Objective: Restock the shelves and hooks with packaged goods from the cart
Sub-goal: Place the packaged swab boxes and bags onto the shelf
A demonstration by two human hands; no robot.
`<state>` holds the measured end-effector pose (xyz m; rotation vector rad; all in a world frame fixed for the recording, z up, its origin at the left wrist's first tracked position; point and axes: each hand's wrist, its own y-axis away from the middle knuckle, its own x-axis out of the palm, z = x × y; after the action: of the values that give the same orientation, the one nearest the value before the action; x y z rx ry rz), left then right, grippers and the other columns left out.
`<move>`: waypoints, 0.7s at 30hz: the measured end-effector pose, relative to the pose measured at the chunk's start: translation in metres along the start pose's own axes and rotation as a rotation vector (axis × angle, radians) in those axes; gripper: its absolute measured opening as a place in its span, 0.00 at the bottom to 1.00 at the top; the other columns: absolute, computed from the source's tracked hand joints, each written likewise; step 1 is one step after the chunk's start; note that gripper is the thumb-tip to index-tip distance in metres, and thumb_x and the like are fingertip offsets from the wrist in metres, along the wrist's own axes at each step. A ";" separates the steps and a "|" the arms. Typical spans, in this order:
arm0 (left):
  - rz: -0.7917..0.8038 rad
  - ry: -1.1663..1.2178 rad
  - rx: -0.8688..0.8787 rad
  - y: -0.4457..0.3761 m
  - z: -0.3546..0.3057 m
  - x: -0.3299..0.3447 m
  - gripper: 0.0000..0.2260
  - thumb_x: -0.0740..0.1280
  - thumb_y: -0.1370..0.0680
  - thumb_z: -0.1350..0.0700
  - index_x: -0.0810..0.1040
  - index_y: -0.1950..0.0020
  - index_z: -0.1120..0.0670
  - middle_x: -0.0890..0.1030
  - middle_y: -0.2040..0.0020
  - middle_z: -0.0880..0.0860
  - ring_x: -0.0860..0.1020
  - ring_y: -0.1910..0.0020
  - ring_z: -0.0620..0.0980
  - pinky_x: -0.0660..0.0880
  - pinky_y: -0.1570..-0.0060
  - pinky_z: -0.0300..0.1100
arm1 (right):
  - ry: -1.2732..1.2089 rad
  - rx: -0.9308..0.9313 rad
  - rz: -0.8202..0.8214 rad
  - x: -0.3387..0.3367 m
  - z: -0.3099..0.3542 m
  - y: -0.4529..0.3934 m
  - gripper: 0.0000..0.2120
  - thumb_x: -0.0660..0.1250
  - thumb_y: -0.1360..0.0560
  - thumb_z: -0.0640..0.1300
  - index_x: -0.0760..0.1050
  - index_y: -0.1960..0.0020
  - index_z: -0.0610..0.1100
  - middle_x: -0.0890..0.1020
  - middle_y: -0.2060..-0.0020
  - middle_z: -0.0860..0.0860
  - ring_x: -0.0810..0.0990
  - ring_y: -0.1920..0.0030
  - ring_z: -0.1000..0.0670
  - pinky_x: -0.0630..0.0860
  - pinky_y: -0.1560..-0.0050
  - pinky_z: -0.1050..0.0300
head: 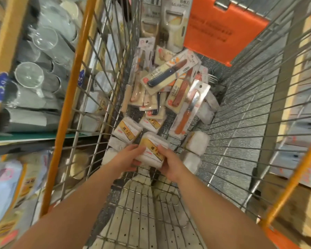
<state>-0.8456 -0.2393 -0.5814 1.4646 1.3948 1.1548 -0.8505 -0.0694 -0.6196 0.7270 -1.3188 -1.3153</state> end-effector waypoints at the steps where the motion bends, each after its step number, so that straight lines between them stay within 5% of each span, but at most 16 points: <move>1: 0.031 -0.010 -0.003 0.001 0.000 0.000 0.08 0.65 0.20 0.46 0.75 0.44 0.47 0.82 0.48 0.52 0.80 0.50 0.52 0.75 0.51 0.46 | -0.006 -0.001 0.020 -0.001 0.005 0.004 0.27 0.72 0.32 0.50 0.75 0.34 0.43 0.80 0.39 0.40 0.80 0.43 0.41 0.73 0.37 0.41; 5: 0.072 -0.016 0.025 0.001 -0.002 0.003 0.07 0.68 0.22 0.49 0.75 0.45 0.47 0.83 0.48 0.52 0.82 0.51 0.51 0.76 0.46 0.48 | 0.030 -0.023 0.030 -0.007 0.024 0.013 0.26 0.66 0.28 0.55 0.74 0.35 0.42 0.81 0.41 0.40 0.81 0.44 0.43 0.79 0.50 0.48; 9: 0.100 -0.079 0.048 -0.003 -0.007 0.011 0.10 0.71 0.23 0.51 0.75 0.44 0.47 0.81 0.45 0.50 0.80 0.45 0.52 0.75 0.39 0.54 | 0.171 -0.076 -0.027 -0.003 0.041 0.020 0.16 0.62 0.21 0.54 0.77 0.40 0.46 0.83 0.45 0.44 0.82 0.44 0.44 0.78 0.45 0.46; 11: 0.061 -0.047 0.060 -0.007 -0.011 0.013 0.12 0.71 0.23 0.52 0.73 0.42 0.49 0.81 0.45 0.50 0.80 0.47 0.52 0.76 0.40 0.54 | 0.313 -0.245 -0.276 -0.001 0.052 0.022 0.12 0.61 0.20 0.55 0.77 0.46 0.48 0.83 0.49 0.49 0.81 0.47 0.45 0.77 0.47 0.49; 13: 0.008 0.025 0.055 -0.010 -0.012 0.011 0.13 0.70 0.22 0.53 0.71 0.40 0.49 0.80 0.46 0.49 0.80 0.50 0.52 0.76 0.45 0.52 | 0.437 -0.448 -0.708 -0.010 0.063 0.020 0.11 0.64 0.22 0.53 0.75 0.48 0.46 0.77 0.52 0.50 0.77 0.50 0.46 0.74 0.53 0.52; 15: -0.033 0.110 0.032 -0.014 -0.010 0.006 0.16 0.69 0.22 0.53 0.69 0.37 0.48 0.79 0.47 0.49 0.79 0.51 0.52 0.75 0.50 0.48 | 0.546 -0.400 -0.967 -0.023 0.066 0.011 0.28 0.69 0.26 0.55 0.68 0.32 0.42 0.73 0.41 0.45 0.73 0.42 0.43 0.76 0.46 0.45; 17: -0.068 0.144 0.023 -0.017 -0.005 0.002 0.15 0.69 0.22 0.53 0.69 0.38 0.48 0.79 0.47 0.49 0.79 0.50 0.51 0.73 0.51 0.46 | 0.674 -0.278 -0.998 -0.030 0.061 0.002 0.44 0.70 0.28 0.60 0.54 0.23 0.41 0.66 0.29 0.42 0.66 0.31 0.40 0.71 0.35 0.39; 21: -0.091 0.108 0.012 -0.024 0.003 0.000 0.16 0.70 0.23 0.52 0.70 0.38 0.49 0.79 0.46 0.49 0.78 0.47 0.53 0.74 0.47 0.48 | 0.781 -0.164 -0.980 -0.028 0.058 -0.011 0.54 0.74 0.31 0.61 0.44 0.21 0.42 0.60 0.25 0.41 0.61 0.26 0.38 0.64 0.29 0.40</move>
<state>-0.8494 -0.2376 -0.6054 1.3494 1.5283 1.1850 -0.9010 -0.0288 -0.6260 1.6671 -0.1703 -1.5749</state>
